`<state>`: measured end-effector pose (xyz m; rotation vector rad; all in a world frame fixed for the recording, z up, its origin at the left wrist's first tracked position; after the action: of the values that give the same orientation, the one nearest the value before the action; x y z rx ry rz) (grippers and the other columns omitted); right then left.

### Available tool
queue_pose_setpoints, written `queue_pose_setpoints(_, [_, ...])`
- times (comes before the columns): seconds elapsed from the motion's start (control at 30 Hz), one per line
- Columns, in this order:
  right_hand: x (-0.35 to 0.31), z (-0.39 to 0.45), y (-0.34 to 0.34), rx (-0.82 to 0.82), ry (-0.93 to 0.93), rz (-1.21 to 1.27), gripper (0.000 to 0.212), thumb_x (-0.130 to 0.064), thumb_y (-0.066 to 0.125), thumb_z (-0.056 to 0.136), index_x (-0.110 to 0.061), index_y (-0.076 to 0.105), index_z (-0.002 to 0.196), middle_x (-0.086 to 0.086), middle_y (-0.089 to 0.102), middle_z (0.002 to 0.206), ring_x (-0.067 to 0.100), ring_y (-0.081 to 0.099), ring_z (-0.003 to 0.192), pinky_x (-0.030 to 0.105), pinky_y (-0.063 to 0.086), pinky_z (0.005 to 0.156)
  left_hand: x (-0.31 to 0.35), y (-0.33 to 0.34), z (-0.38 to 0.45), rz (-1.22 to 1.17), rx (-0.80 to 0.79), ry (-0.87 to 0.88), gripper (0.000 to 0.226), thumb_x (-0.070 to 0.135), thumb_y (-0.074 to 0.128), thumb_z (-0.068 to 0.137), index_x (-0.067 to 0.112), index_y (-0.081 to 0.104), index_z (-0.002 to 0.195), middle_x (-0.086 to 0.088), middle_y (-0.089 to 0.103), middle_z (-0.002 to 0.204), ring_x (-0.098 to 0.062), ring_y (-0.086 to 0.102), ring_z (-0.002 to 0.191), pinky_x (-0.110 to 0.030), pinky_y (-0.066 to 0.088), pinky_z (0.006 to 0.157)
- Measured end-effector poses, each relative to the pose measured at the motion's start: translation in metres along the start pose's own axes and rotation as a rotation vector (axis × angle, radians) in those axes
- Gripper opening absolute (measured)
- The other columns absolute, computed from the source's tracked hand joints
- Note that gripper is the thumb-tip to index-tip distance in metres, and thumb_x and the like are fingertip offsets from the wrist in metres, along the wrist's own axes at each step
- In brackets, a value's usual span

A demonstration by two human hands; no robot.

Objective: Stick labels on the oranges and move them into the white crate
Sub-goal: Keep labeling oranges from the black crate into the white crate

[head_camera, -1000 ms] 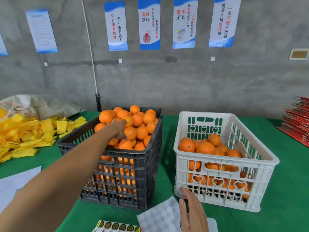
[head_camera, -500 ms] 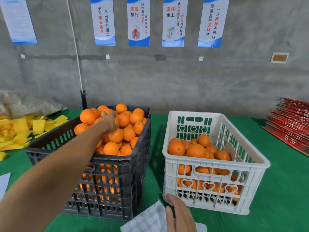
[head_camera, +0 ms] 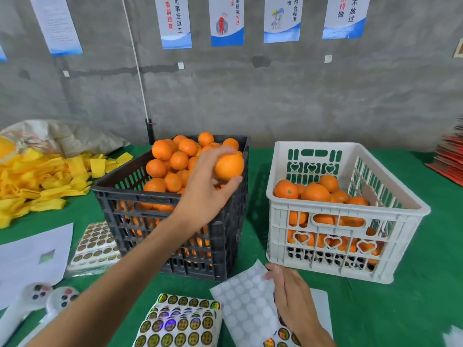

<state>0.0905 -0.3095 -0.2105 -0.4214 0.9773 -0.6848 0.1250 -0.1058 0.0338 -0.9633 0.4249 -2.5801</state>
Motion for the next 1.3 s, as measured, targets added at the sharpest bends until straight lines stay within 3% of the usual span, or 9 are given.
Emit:
queue_pose_setpoints(0.1, [0.007,-0.004,-0.001,-0.018,0.067,0.163,0.051,-0.043,0.024,0.109,-0.027,0.072,0.103,-0.022,0.071,0.106,0.001,0.065,0.104,0.023,0.049,0.093,0.024,0.029,-0.041,0.188,-0.078,0.2,0.046,0.012,0.073,0.096,0.025,0.054,0.136,-0.006,0.04,0.154,-0.02,0.046,0.14,-0.024,0.046,0.106])
queue_pose_setpoints(0.2, [0.004,-0.006,-0.011,0.037,0.075,0.275,0.054,-0.051,0.023,0.108,-0.026,0.07,0.095,-0.03,0.066,0.116,-0.009,0.062,0.11,0.009,0.045,0.09,0.022,0.061,-0.072,0.235,-0.197,0.237,0.046,0.023,0.068,0.098,0.036,0.047,0.137,0.0,0.029,0.161,-0.021,0.047,0.137,-0.02,0.048,0.101])
queue_pose_setpoints(0.33, [0.006,-0.004,-0.017,0.077,0.083,0.358,0.032,-0.031,0.035,0.103,-0.034,0.065,0.115,-0.019,0.071,0.116,0.001,0.065,0.111,0.014,0.049,0.09,-0.014,0.102,-0.115,0.077,-0.285,0.003,0.046,0.025,0.067,0.1,0.037,0.048,0.14,0.011,0.033,0.154,-0.01,0.053,0.125,-0.025,0.054,0.095])
queue_pose_setpoints(0.5, [0.015,-0.004,-0.004,-0.024,0.107,0.4,0.062,0.009,0.056,0.091,-0.044,0.059,0.124,-0.022,0.066,0.125,0.003,0.065,0.109,0.022,0.057,0.086,-0.065,0.115,-0.154,-0.088,-0.237,-0.444,0.042,0.034,0.059,0.095,0.048,0.046,0.132,0.01,0.043,0.131,-0.011,0.056,0.111,-0.028,0.055,0.089])
queue_pose_setpoints(0.7, [0.003,0.003,-0.021,0.18,-0.052,0.312,0.014,-0.012,0.067,0.097,-0.016,0.071,0.11,-0.012,0.068,0.099,0.011,0.066,0.088,0.029,0.057,0.072,-0.062,0.115,-0.162,0.013,-0.36,-0.503,0.057,0.075,0.069,0.08,0.048,0.04,0.12,0.023,0.037,0.118,-0.002,0.06,0.092,-0.019,0.056,0.074])
queue_pose_setpoints(0.9, [0.01,0.004,-0.034,0.268,0.058,0.287,0.012,-0.018,0.065,0.099,-0.013,0.075,0.104,-0.008,0.067,0.077,0.014,0.059,0.066,0.038,0.051,0.059,-0.059,0.102,-0.156,-0.181,-0.365,-0.653,0.042,0.024,0.081,0.088,0.037,0.049,0.113,-0.006,0.056,0.112,-0.017,0.064,0.075,-0.023,0.054,0.06])
queue_pose_setpoints(1.1, [0.006,0.005,-0.018,0.024,0.068,0.463,0.021,-0.01,0.063,0.097,-0.025,0.074,0.088,0.008,0.051,0.055,0.018,0.039,0.05,0.021,0.031,0.049,-0.075,0.067,-0.181,-0.397,-0.306,-1.021,0.052,0.024,0.09,0.075,0.037,0.057,0.113,-0.023,0.067,0.121,-0.041,0.074,0.099,-0.054,0.061,0.091])
queue_pose_setpoints(1.2, [0.004,0.004,0.001,-0.128,0.168,0.533,0.027,-0.009,0.064,0.095,-0.033,0.075,0.09,0.0,0.045,0.056,0.009,0.038,0.055,0.018,0.035,0.055,-0.078,0.048,-0.188,-0.214,-0.294,-0.963,0.054,0.028,0.09,0.079,0.038,0.051,0.114,-0.017,0.063,0.117,-0.02,0.073,0.072,-0.028,0.059,0.057])
queue_pose_setpoints(1.3, [-0.004,-0.001,0.014,-0.254,0.227,0.568,0.024,-0.014,0.063,0.096,-0.034,0.076,0.094,0.001,0.055,0.061,0.01,0.047,0.058,0.031,0.048,0.06,-0.088,0.026,-0.189,-0.094,-0.204,-0.915,0.049,0.032,0.087,0.083,0.039,0.048,0.113,-0.011,0.06,0.115,-0.027,0.074,0.08,-0.036,0.063,0.061])
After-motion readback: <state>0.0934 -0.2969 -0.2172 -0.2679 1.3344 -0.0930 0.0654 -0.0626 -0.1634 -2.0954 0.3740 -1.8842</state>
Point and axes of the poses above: each hand's wrist, its own z-axis towards the middle knuckle, its own y-axis out of the palm, x = y × z, the point moved 8 cm from there along z, towards the middle knuckle
